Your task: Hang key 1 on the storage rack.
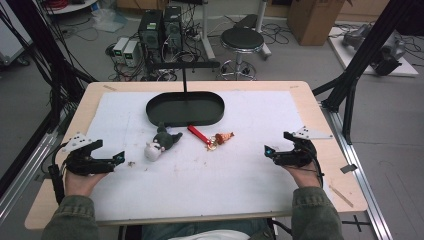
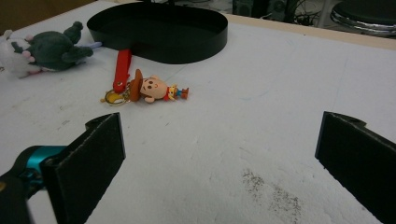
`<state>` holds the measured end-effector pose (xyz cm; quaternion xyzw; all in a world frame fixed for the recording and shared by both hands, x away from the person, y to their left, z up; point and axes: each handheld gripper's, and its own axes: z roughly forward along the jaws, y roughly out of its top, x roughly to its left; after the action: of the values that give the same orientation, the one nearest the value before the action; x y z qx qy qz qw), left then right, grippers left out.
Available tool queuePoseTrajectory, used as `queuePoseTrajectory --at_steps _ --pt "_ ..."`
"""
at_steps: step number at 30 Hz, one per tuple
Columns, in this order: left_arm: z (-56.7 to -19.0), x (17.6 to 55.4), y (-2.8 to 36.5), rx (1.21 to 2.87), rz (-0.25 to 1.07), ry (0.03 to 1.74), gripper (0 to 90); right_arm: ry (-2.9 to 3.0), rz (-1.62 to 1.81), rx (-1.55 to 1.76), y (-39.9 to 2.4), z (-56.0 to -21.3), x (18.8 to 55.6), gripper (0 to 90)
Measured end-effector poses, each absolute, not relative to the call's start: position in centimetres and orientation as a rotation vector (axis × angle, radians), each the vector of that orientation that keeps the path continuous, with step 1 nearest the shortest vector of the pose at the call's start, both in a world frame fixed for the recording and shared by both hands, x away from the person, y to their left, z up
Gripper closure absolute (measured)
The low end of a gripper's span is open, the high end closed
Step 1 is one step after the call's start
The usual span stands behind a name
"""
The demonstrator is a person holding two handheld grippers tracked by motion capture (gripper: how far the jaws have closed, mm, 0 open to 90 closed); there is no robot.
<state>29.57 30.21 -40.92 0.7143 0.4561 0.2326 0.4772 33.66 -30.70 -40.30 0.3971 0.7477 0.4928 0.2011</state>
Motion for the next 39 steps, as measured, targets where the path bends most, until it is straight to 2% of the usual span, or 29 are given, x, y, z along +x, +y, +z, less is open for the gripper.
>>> queuePoseTrajectory --at_steps 25,39 --pt "-41.0 29.6 30.1 1.742 0.569 1.113 1.8 2.113 1.352 1.102 -30.5 -40.3 33.7 0.6" --pt "-41.1 29.8 30.1 1.76 0.561 1.119 1.8 2.214 1.281 1.038 -28.2 -38.7 35.5 0.6"
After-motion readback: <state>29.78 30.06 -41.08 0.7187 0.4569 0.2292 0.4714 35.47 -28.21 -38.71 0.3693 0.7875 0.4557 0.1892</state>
